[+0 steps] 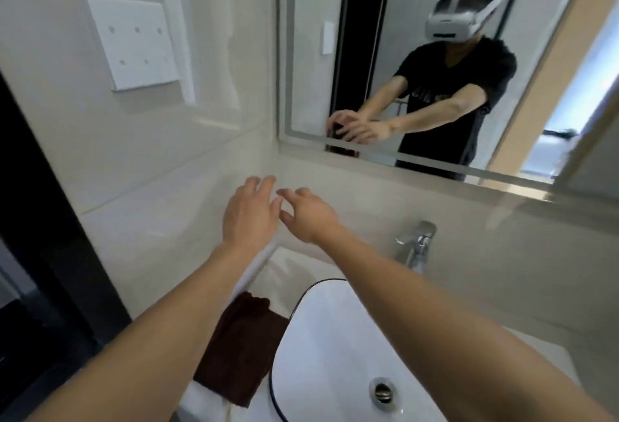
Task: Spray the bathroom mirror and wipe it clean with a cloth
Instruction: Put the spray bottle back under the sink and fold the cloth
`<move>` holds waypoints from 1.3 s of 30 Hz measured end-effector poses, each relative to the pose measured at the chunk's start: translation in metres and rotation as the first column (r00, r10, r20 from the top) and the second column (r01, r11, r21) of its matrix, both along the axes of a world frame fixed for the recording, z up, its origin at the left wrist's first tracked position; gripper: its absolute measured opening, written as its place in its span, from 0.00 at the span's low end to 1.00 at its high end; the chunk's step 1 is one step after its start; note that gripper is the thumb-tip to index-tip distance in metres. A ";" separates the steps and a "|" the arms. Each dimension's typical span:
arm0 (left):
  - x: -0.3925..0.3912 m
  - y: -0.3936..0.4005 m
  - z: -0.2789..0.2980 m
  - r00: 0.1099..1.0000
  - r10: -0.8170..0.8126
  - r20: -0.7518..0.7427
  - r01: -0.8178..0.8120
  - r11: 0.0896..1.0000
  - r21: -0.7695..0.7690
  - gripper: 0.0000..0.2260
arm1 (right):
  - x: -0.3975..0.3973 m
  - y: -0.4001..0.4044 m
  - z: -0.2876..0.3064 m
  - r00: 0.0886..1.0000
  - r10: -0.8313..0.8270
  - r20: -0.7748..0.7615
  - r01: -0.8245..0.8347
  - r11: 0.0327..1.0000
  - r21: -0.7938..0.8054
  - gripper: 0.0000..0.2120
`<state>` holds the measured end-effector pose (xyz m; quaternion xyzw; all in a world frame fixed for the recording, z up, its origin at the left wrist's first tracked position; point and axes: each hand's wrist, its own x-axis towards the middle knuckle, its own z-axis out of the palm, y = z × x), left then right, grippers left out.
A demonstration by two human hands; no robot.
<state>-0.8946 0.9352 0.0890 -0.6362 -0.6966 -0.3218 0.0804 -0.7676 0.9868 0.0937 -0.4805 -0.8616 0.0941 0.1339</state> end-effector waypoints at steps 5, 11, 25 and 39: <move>0.114 0.032 0.079 0.951 -0.305 0.059 0.284 0.931 0.230 0.18 | 0.121 -0.018 0.078 0.932 -0.267 -0.246 0.323 0.919 0.228 0.24; 0.277 0.010 0.101 0.790 -0.608 0.082 0.572 0.778 0.259 0.19 | 0.294 -0.088 0.102 0.732 -0.615 -0.294 0.679 0.692 0.243 0.24; 0.445 -0.066 0.000 0.580 -0.785 0.217 0.804 0.595 0.004 0.18 | 0.468 -0.238 -0.015 0.393 -0.901 -0.183 0.908 0.412 -0.079 0.25; 0.468 -0.091 -0.107 0.479 -0.559 0.677 0.874 0.375 -0.308 0.19 | 0.436 -0.289 -0.115 0.099 -0.937 -0.335 0.899 0.229 -0.373 0.41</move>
